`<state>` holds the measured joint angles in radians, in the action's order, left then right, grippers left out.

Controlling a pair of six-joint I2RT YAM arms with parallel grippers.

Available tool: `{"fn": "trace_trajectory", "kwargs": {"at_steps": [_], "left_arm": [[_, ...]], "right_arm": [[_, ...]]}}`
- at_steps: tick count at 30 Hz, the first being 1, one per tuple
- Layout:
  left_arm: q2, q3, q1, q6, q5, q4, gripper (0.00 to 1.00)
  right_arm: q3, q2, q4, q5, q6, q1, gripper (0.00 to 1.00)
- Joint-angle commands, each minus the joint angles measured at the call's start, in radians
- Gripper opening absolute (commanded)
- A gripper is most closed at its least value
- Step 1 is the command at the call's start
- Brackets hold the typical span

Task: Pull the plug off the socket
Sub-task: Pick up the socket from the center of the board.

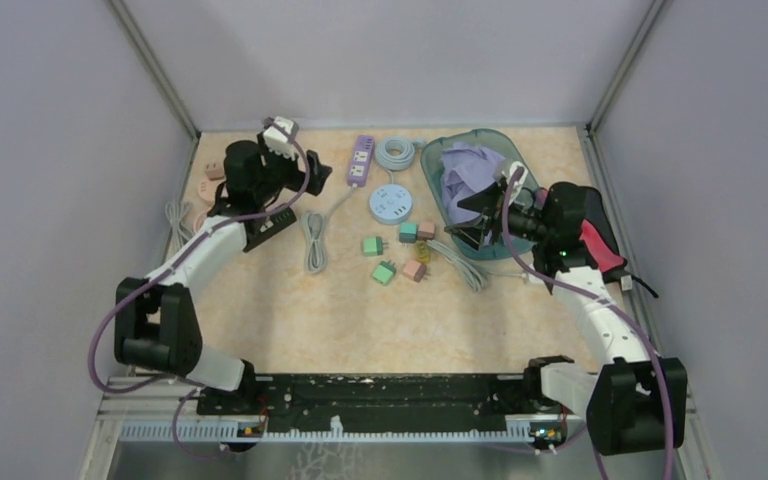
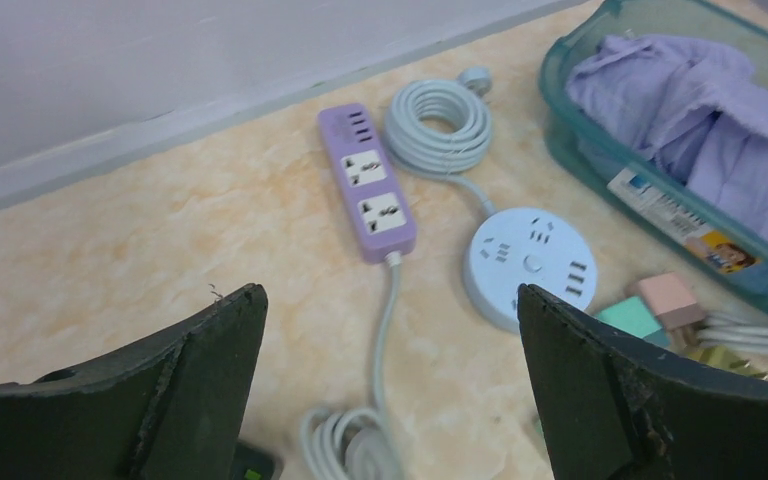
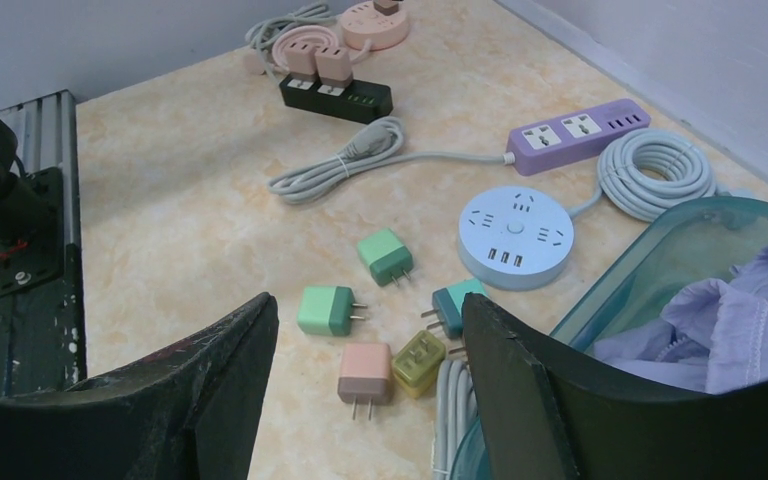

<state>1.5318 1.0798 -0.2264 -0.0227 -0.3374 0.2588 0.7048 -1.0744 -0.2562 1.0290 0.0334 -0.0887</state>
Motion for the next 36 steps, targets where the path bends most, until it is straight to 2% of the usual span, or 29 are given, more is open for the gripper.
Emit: {"fn": "trace_trajectory", "kwargs": {"at_steps": [1, 6, 11, 13, 15, 18, 25, 28, 32, 36], "left_arm": [[-0.152, -0.119, 0.03, -0.16, 0.131, -0.031, 1.0], [-0.255, -0.213, 0.078, -0.26, 0.224, -0.044, 1.0], [-0.236, -0.235, 0.164, -0.2, 0.188, -0.058, 1.0], [-0.178, -0.173, 0.216, -0.127, 0.135, -0.156, 1.0], [-0.113, -0.106, 0.296, -0.047, 0.02, -0.243, 1.0], [-0.06, -0.059, 0.389, -0.012, -0.133, -0.302, 1.0], [-0.028, -0.029, 0.408, -0.167, -0.062, -0.374, 1.0], [0.008, -0.046, 0.408, -0.288, -0.1, -0.377, 1.0], [0.041, -0.056, 0.408, -0.37, -0.013, -0.395, 1.0], [0.057, -0.041, 0.41, -0.408, -0.065, -0.409, 1.0]], "right_arm": [[-0.003, -0.01, -0.089, 0.061, -0.029, 0.006, 0.68], [-0.004, -0.034, -0.073, 0.106, 0.011, -0.026, 0.68], [0.038, -0.053, 0.111, 0.078, 0.209, -0.118, 0.7], [0.054, -0.063, 0.165, 0.06, 0.258, -0.149, 0.7], [0.06, -0.069, 0.187, 0.057, 0.278, -0.171, 0.7], [0.063, -0.074, 0.207, 0.044, 0.302, -0.201, 0.7], [0.069, -0.085, 0.234, 0.021, 0.339, -0.253, 0.7], [0.067, -0.087, 0.235, 0.018, 0.345, -0.266, 0.7], [0.061, -0.092, 0.232, 0.015, 0.348, -0.272, 0.7], [0.064, -0.1, 0.237, 0.012, 0.356, -0.28, 0.7]]}}
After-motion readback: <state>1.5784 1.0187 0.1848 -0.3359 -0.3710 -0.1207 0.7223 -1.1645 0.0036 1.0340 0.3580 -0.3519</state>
